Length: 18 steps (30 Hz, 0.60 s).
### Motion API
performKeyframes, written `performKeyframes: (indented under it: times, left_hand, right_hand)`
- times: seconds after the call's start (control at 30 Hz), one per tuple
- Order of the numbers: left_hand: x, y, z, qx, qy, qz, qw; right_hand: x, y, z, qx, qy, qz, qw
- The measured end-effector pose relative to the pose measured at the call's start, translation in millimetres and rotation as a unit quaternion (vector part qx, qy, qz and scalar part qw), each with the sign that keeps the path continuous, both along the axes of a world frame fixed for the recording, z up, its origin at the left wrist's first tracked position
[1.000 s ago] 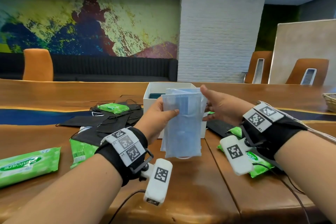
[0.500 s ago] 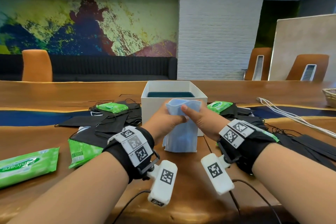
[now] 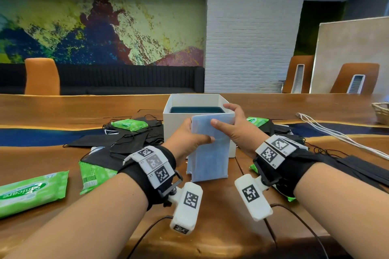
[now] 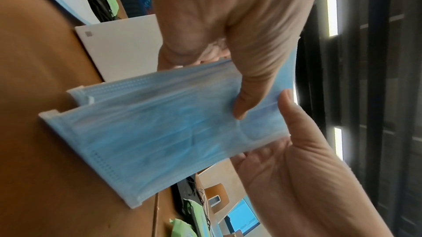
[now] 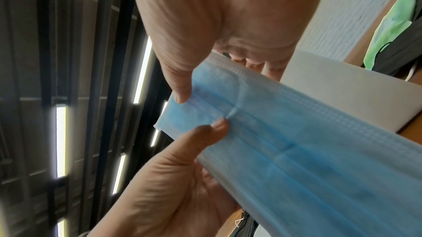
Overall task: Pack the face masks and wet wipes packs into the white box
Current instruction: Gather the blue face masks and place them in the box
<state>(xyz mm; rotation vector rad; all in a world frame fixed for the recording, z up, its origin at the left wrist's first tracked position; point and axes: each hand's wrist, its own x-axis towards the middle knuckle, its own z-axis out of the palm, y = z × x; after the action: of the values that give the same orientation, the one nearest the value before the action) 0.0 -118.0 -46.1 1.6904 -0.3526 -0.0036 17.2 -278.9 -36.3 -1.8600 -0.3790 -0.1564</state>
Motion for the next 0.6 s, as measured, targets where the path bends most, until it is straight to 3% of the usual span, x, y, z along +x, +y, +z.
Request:
performKeyframes:
  times: [0.13, 0.27, 0.37, 0.5, 0.6]
  left_hand:
    - [-3.3, -3.6, -3.3, -0.003, 0.028, -0.021, 0.999]
    - [0.9, -3.3, -4.0, -0.059, 0.073, -0.016, 0.996]
    - [1.8, -3.4, -0.5, -0.091, 0.069, -0.023, 0.993]
    - [-0.3, -2.0, 3.9, -0.127, 0.067, -0.01, 0.99]
    - [1.9, 5.4, 10.6, -0.09, 0.042, 0.023, 0.995]
  right_hand:
    - [10.5, 4.1, -13.8, 0.042, 0.043, -0.011, 0.998]
    - [19.2, 5.7, -25.4, 0.045, 0.097, -0.007, 0.994]
    - [37.5, 2.5, -39.6, 0.049, 0.109, 0.003, 0.993]
    - [21.1, 7.4, -32.3, 0.031, 0.12, 0.025, 0.992]
    - [19.8, 2.6, -29.1, -0.014, 0.103, 0.016, 0.994]
